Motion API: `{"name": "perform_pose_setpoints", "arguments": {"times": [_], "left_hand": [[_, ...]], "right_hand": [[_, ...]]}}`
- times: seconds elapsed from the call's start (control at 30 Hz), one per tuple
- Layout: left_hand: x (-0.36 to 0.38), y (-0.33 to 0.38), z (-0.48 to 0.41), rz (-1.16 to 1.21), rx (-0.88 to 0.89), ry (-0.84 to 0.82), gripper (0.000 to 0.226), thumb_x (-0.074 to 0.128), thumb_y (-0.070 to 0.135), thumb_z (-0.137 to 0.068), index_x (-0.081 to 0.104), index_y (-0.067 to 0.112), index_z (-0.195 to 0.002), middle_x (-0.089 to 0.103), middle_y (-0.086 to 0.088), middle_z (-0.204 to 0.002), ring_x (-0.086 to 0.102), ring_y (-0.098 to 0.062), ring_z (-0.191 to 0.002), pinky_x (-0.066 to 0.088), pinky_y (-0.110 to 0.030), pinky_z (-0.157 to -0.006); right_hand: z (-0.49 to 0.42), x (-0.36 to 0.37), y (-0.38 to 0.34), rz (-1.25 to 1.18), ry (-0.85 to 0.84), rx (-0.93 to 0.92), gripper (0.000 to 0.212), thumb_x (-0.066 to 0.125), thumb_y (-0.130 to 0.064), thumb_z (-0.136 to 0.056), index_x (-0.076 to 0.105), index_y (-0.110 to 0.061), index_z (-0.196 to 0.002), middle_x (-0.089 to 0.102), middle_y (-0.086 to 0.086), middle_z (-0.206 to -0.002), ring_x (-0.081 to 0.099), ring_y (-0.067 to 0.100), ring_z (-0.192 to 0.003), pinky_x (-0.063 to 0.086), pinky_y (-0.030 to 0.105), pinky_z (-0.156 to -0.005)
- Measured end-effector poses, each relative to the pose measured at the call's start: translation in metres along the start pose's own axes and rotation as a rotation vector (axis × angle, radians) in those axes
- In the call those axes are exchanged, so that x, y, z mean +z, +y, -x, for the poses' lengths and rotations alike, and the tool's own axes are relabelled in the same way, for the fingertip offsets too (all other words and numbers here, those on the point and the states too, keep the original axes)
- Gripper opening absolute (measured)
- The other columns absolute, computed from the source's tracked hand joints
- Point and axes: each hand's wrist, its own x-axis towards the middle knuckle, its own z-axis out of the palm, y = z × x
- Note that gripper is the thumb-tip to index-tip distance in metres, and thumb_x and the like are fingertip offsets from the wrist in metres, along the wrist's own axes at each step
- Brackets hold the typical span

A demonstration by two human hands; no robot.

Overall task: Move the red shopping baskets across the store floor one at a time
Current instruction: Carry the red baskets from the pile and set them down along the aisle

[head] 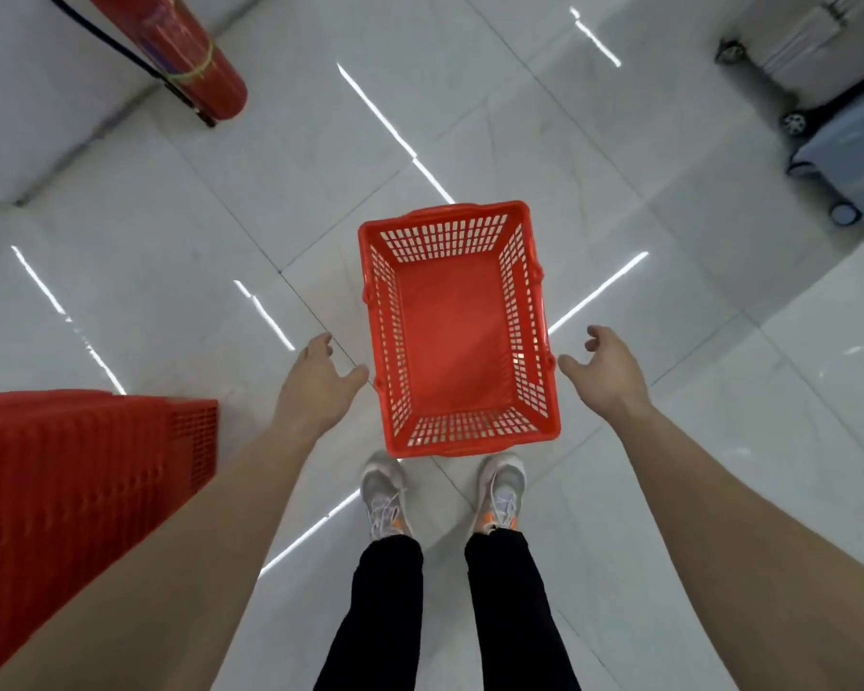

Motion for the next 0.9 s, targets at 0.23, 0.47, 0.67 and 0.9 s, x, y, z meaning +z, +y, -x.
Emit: {"name": "perform_pose_setpoints", "arguments": {"times": [0.23, 0.47, 0.67, 0.9], "left_hand": [[0.141, -0.048, -0.122, 0.101, -0.041, 0.032, 0.078, 0.062, 0.050, -0.090, 0.027, 0.015, -0.151, 0.053, -0.006, -0.142, 0.061, -0.023, -0.113, 0.048, -0.040, -0.091], [0.164, -0.071, -0.137, 0.140, 0.031, 0.165, 0.039, 0.051, 0.038, -0.101, 0.045, 0.023, -0.137, 0.059, 0.016, -0.100, 0.056, 0.005, -0.065, 0.045, -0.015, -0.062], [0.056, -0.062, -0.063, 0.216, 0.046, 0.210, 0.035, 0.050, 0.037, -0.099, 0.050, 0.032, -0.134, 0.059, 0.021, -0.102, 0.058, 0.009, -0.071, 0.044, -0.014, -0.063], [-0.131, -0.053, 0.090, 0.364, 0.078, 0.344, 0.037, 0.061, 0.028, -0.090, 0.057, 0.037, -0.126, 0.069, 0.029, -0.098, 0.062, 0.017, -0.083, 0.041, 0.000, -0.067]], "right_hand": [[-0.126, 0.111, 0.057, -0.168, 0.018, -0.012, 0.063, 0.058, -0.046, -0.096, 0.036, -0.023, -0.150, 0.057, -0.003, -0.138, 0.063, 0.022, -0.115, 0.055, 0.050, -0.094], [-0.126, 0.140, 0.060, -0.247, 0.097, -0.109, 0.030, 0.048, -0.034, -0.104, 0.060, -0.025, -0.130, 0.071, -0.009, -0.112, 0.071, 0.014, -0.093, 0.058, 0.046, -0.088], [-0.030, 0.081, -0.001, -0.237, 0.065, -0.172, 0.030, 0.049, -0.027, -0.103, 0.060, -0.026, -0.131, 0.071, -0.011, -0.109, 0.069, 0.011, -0.094, 0.057, 0.043, -0.090], [0.116, -0.011, -0.111, -0.276, -0.040, -0.351, 0.026, 0.053, -0.041, -0.101, 0.060, -0.038, -0.126, 0.073, -0.021, -0.098, 0.072, 0.001, -0.082, 0.061, 0.034, -0.076]]}}
